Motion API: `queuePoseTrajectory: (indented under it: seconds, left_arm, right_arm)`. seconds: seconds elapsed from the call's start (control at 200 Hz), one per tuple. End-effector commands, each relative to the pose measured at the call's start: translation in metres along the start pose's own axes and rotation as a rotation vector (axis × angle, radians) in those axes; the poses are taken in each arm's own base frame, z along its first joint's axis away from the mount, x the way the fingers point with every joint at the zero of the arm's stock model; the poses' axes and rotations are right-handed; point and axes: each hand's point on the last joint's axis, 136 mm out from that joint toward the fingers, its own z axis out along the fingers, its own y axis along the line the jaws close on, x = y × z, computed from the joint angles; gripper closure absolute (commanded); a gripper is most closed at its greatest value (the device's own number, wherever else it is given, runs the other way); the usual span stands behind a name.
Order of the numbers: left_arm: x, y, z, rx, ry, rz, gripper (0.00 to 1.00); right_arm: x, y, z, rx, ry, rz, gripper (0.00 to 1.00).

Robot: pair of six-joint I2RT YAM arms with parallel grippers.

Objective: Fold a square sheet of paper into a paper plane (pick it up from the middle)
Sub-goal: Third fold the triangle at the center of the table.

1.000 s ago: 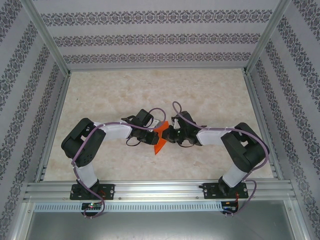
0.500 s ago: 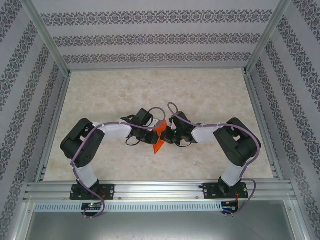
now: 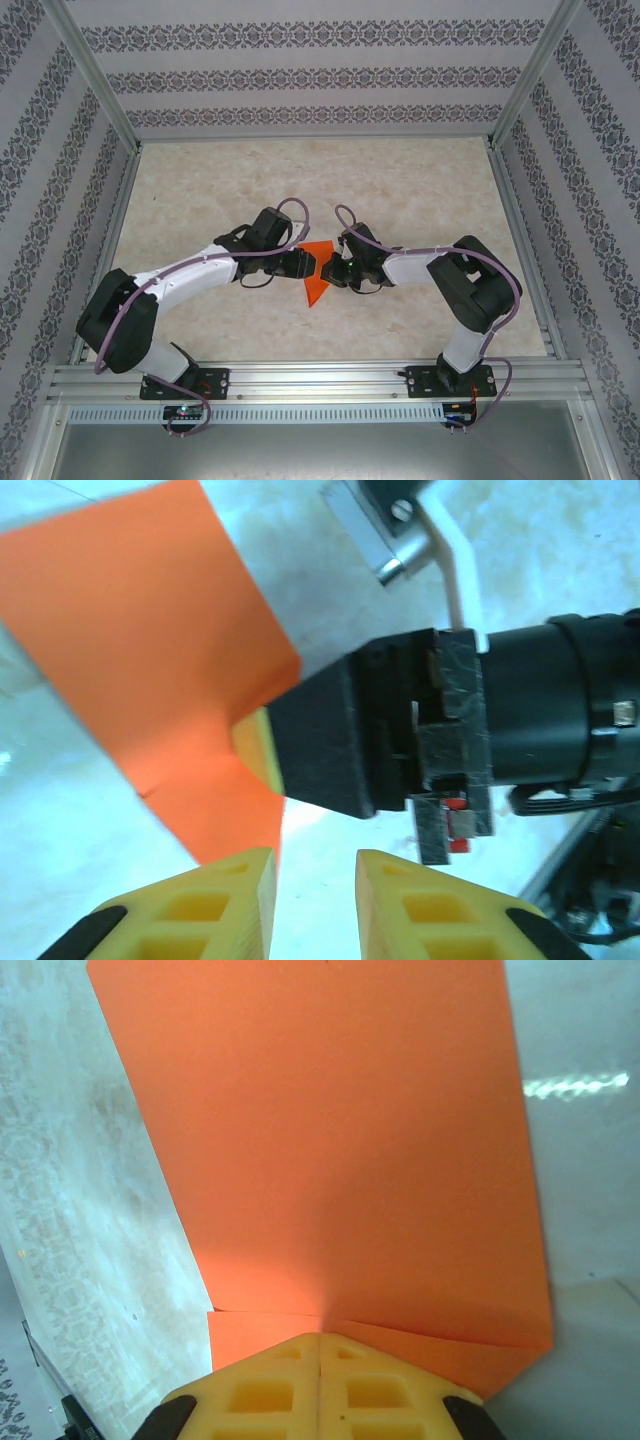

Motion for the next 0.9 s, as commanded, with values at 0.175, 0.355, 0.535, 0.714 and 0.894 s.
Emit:
queuePoseTrajectory:
  seconds: [0.175,0.355,0.535,0.714,0.894]
  left_arm:
    - [0.033,-0.013,0.034,0.09,0.125,-0.119,0.76]
    - [0.045,-0.002,0.047,0.059,0.174,-0.152,0.77]
    - [0.044,0.001,0.056,0.049,0.182,-0.149,0.77]
    - [0.051,0.014,0.066,0.007,0.197,-0.153,0.78]
    - [0.053,0.027,0.065,-0.06,0.183,-0.145,0.79]
  right_arm:
    - [0.011,-0.032,0.011,0.094,0.016,0.052,0.96]
    - [0.011,-0.031,0.013,0.09,0.021,0.055,0.96]
    - [0.01,-0.031,0.012,0.089,0.02,0.053,0.96]
    - [0.01,-0.031,0.011,0.088,0.02,0.055,0.96]
    - [0.011,-0.033,0.011,0.095,0.025,0.055,0.96]
